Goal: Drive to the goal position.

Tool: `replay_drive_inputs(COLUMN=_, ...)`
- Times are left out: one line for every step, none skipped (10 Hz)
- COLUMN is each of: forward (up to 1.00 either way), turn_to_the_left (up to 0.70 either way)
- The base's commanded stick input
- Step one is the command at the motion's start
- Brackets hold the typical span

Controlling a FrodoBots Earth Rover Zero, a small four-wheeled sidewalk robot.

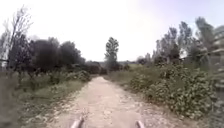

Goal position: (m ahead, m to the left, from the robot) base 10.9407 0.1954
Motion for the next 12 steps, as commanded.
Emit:
replay_drive_inputs(forward=0.85, turn_to_the_left=0.00)
replay_drive_inputs(forward=0.85, turn_to_the_left=0.00)
replay_drive_inputs(forward=0.85, turn_to_the_left=0.00)
replay_drive_inputs(forward=0.85, turn_to_the_left=0.00)
replay_drive_inputs(forward=0.85, turn_to_the_left=0.00)
replay_drive_inputs(forward=0.85, turn_to_the_left=0.00)
replay_drive_inputs(forward=0.85, turn_to_the_left=0.00)
replay_drive_inputs(forward=0.85, turn_to_the_left=0.00)
replay_drive_inputs(forward=0.85, turn_to_the_left=0.00)
replay_drive_inputs(forward=0.85, turn_to_the_left=0.00)
replay_drive_inputs(forward=0.85, turn_to_the_left=0.00)
replay_drive_inputs(forward=0.85, turn_to_the_left=0.00)
